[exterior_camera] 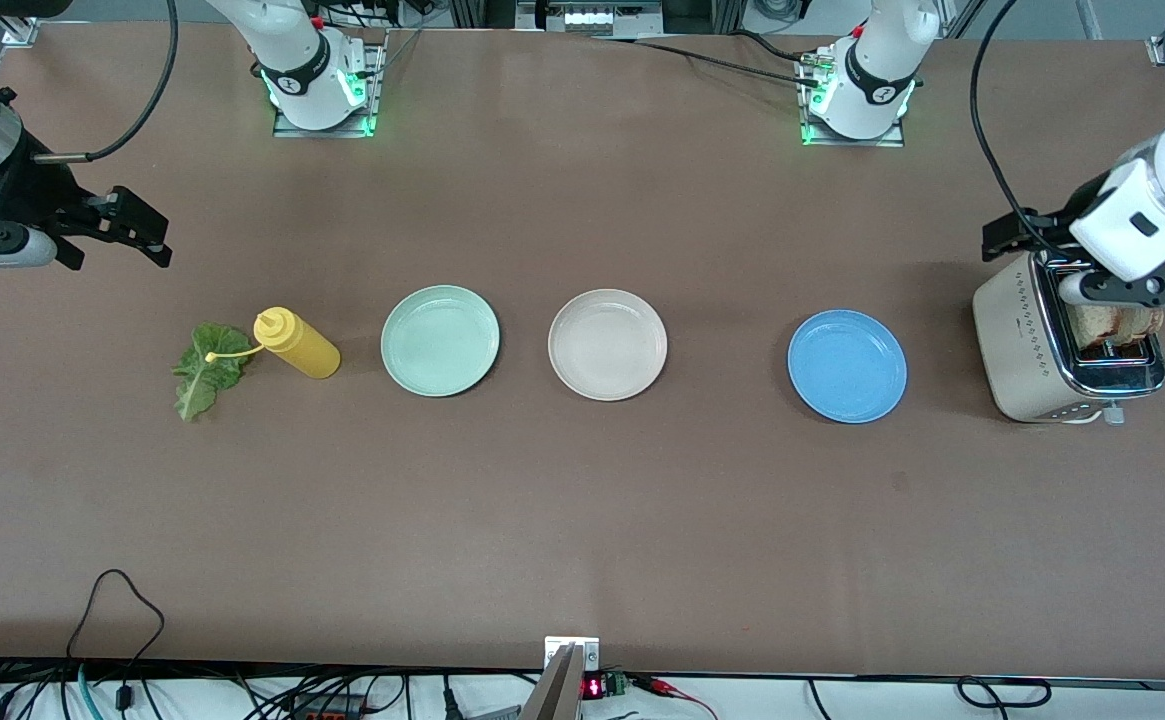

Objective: Make sandwich in beige plate with both arms
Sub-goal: 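Move the left gripper over the bread slices in the toaster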

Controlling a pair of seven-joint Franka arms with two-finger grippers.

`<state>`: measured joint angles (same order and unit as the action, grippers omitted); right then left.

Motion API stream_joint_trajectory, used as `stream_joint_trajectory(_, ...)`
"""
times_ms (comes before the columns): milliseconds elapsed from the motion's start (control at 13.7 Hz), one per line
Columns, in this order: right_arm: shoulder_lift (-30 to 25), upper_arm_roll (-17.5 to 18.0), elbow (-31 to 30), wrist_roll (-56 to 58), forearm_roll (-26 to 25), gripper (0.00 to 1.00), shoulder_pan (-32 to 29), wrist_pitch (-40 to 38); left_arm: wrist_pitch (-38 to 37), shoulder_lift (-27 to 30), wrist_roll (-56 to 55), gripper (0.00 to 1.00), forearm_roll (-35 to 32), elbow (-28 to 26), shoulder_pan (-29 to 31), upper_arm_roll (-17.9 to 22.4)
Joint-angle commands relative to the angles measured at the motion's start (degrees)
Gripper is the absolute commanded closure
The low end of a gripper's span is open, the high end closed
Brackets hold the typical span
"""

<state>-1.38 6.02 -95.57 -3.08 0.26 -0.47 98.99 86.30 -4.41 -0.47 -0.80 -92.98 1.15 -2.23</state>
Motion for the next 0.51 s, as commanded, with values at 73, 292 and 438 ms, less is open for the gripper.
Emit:
stream_joint_trajectory(73, -0.1, 0.1, 0.1, -0.3, -1.0, 0.0, 0.4, 0.5, -1.3, -2.7, 8.4, 0.0, -3.4, 0.8, 3.7, 0.0)
stream_joint_trajectory(292, -0.1, 0.1, 0.3, -0.4, -1.0, 0.0, 0.2, 0.7, 1.5, -2.3, 9.3, 0.0, -6.6, -3.5, 6.5, -0.1)
stream_joint_trajectory(438, -0.2, 0.1, 0.3, -0.4, -1.0, 0.0, 0.2, 0.8, 7.2, -1.7, 9.6, 0.0, -11.2, -7.4, 7.4, -0.1)
